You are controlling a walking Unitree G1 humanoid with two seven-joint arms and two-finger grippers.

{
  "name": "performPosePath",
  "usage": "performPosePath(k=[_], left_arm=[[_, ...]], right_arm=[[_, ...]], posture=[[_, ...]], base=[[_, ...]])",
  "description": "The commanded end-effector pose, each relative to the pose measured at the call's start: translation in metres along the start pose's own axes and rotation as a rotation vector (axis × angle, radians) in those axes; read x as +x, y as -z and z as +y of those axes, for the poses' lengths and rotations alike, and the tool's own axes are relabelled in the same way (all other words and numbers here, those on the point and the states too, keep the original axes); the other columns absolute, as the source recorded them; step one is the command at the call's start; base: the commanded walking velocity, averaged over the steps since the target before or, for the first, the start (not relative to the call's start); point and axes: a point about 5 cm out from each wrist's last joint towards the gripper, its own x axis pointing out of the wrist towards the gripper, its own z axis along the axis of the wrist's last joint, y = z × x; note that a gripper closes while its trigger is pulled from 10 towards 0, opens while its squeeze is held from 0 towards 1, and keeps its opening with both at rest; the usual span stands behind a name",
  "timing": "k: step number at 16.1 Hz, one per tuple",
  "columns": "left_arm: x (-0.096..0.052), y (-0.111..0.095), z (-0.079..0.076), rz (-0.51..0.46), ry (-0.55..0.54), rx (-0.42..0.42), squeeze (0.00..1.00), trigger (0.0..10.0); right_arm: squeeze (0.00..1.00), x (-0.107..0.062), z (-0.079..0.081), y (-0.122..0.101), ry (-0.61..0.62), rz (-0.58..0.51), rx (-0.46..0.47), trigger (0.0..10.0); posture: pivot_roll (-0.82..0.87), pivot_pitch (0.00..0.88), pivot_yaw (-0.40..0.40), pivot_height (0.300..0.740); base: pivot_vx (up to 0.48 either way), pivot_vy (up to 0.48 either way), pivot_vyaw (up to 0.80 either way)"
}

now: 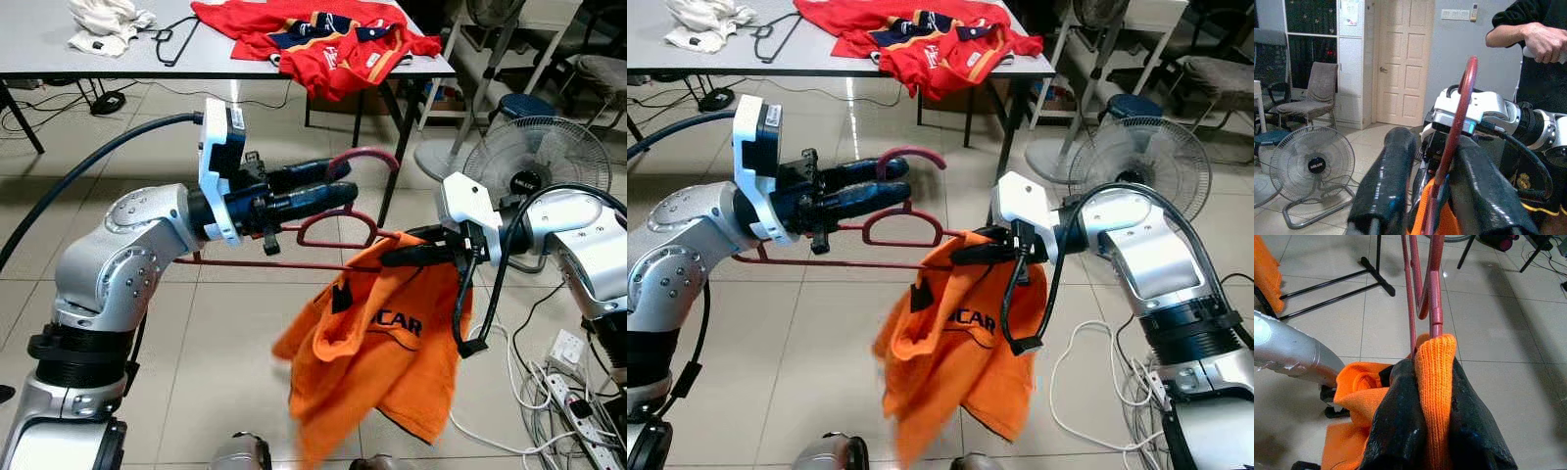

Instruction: Hang hanger

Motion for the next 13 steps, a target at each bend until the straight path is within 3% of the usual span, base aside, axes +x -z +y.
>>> performPosePath(k=[1, 13], left_arm=[[0.0054, -0.0062, -0.0012, -0.017, 0.02, 0.013, 0.0, 0.0], [0.0057, -0.0087, -0.0028, -0.069, 0.034, -0.003, 0.0, 0.0]], right_arm=[[0.0, -0.0073, -0.0047, -0.0093, 0.02, -0.01, -0.043, 10.0], [0.0, -0.0083, -0.0031, -0.0066, 0.012, 0.006, -0.048, 10.0]], posture=[[-0.04, 0.061, -0.028, 0.74], [-0.05, 0.044, -0.028, 0.74]], base=[[0.0, 0.0, 0.0], [0.0, 0.0, 0.0]])
